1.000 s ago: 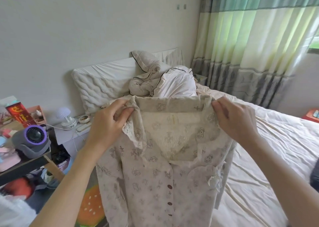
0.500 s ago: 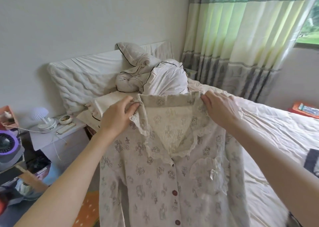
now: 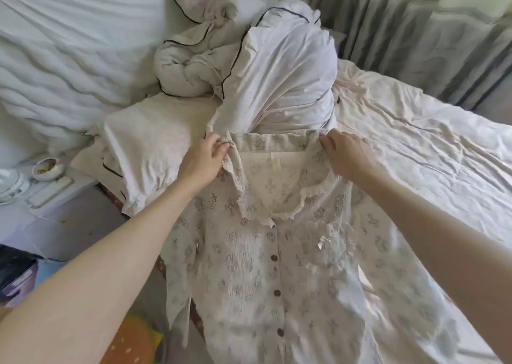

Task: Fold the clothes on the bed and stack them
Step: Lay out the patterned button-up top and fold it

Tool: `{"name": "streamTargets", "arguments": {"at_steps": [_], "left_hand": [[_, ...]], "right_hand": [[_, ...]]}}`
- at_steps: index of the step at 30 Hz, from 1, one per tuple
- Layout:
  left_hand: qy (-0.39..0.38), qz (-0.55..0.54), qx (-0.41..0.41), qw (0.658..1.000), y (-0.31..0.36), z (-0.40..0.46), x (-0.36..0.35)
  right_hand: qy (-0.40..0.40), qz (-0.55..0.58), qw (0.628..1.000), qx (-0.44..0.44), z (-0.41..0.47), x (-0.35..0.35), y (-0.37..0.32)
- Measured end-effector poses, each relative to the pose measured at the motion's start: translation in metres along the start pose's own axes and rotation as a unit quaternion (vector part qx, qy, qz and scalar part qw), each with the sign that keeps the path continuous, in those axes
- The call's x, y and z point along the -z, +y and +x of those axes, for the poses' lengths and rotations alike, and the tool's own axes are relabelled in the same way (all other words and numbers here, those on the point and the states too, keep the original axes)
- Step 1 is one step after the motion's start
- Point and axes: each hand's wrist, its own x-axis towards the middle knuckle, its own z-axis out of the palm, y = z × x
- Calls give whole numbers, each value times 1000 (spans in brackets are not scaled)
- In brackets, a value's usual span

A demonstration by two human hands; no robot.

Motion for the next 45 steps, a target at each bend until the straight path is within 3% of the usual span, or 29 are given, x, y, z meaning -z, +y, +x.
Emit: {"name": "streamTargets", "arguments": {"at_steps": [4, 9, 19, 23, 27, 30, 33, 36, 40, 45], "left_hand": [[-54, -12, 53, 997, -68, 74, -94], [-65, 7, 97, 993, -143, 118, -189], [-14, 60, 107, 992, -204, 193, -289], [-59, 80, 122, 988, -232, 195, -314], [-82, 69, 131, 986, -242, 200, -322], [-100, 1, 118, 988, -244, 200, -315], [-133, 6, 114, 985, -250, 197, -297], [-142, 14, 161, 976, -264, 180, -273], [-141, -27, 211, 967, -285, 131, -231], [-177, -85, 241, 951, -311, 65, -183]], "right_hand": [[-91, 25, 993, -64, 68, -119, 36], [-123, 42, 987, -96, 100, -245, 71], [-22, 24, 993, -112, 164, -357, 99], [-102, 4, 989, -111, 162, -396, 107], [-135, 11, 980, -146, 162, -412, 110], [-116, -2, 979, -166, 163, -410, 105], [-70, -17, 981, -180, 157, -397, 93], [-58, -26, 990, -123, 130, -383, 66], [-151, -2, 988, -20, 68, -374, -3], [-214, 62, 974, 37, -25, -375, -95]]}}
